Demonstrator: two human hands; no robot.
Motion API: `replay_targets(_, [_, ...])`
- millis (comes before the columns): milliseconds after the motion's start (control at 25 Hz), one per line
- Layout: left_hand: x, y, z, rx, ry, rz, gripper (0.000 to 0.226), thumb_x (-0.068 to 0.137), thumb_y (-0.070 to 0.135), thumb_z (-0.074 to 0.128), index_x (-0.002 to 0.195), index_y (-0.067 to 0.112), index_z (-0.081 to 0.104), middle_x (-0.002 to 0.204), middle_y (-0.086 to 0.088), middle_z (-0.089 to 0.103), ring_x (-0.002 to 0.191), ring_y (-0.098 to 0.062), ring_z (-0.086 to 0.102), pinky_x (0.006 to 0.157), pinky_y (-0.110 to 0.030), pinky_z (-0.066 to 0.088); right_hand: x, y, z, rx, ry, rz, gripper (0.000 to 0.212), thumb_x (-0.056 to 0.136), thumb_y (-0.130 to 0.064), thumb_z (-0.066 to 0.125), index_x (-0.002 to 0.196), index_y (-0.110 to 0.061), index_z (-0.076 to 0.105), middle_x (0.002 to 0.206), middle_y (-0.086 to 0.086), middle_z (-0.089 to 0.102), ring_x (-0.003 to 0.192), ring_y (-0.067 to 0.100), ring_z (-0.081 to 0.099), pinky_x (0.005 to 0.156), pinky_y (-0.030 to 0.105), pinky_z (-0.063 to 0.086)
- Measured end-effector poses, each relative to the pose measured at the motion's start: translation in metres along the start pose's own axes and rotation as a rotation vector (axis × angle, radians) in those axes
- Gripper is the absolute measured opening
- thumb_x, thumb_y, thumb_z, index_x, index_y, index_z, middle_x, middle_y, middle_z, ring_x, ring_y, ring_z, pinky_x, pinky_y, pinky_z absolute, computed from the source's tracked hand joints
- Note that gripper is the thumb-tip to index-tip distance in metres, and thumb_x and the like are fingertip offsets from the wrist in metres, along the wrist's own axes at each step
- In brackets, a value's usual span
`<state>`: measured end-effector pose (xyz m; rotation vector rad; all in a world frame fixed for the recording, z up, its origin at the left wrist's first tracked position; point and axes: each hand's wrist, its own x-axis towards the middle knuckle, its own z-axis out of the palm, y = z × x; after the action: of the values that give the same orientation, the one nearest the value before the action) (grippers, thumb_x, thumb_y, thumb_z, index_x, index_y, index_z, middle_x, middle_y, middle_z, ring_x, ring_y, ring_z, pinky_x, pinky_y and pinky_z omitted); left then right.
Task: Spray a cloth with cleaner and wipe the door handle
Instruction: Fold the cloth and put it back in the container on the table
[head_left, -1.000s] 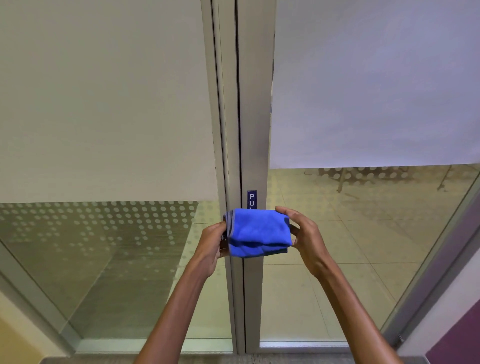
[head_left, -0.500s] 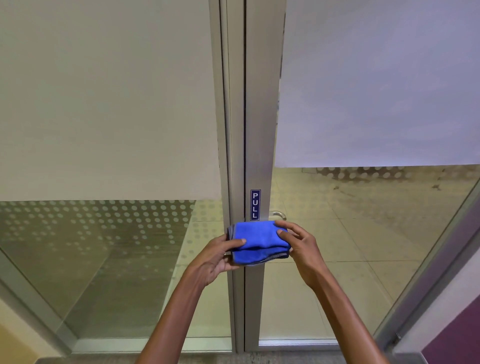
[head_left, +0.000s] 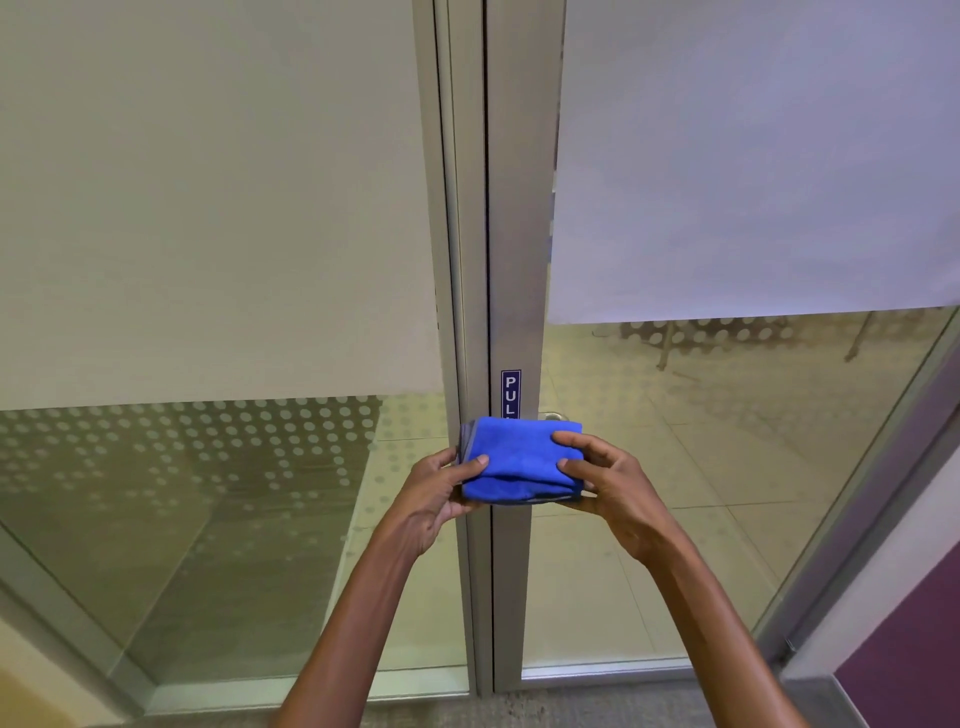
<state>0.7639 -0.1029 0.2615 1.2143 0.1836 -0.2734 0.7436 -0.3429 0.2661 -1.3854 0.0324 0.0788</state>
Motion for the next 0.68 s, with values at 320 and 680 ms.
replay_targets(320, [-0.03, -0.002, 0.021, 0.009, 0.077, 0.035, 0.031, 0.089, 0.0, 0.074, 0.119, 0.006, 0.068, 0.116, -0.017, 0.077, 0.094, -0.025, 0.079, 0.068, -0.031, 0.066, -0.014, -0.014, -0.017, -0.001, -0.086, -0.045, 0.03, 0.093, 0.002, 0.067, 0.113, -0.018, 0.079, 0.117, 0.008, 0.076, 0.09, 0.013, 0.073, 0.073, 0.022, 0.062])
replay_targets(680, [-0.089, -0.038, 0.085, -0.027, 0.222, 0.124, 0.029, 0.093, 0.001, 0.071, 0.119, 0.012, 0.068, 0.104, -0.007, 0.08, 0.084, -0.018, 0.08, 0.065, -0.034, 0.066, -0.047, -0.036, -0.073, -0.074, -0.244, -0.044, 0.034, 0.093, 0.002, 0.063, 0.116, -0.018, 0.078, 0.114, -0.005, 0.076, 0.09, 0.004, 0.07, 0.069, 0.02, 0.058])
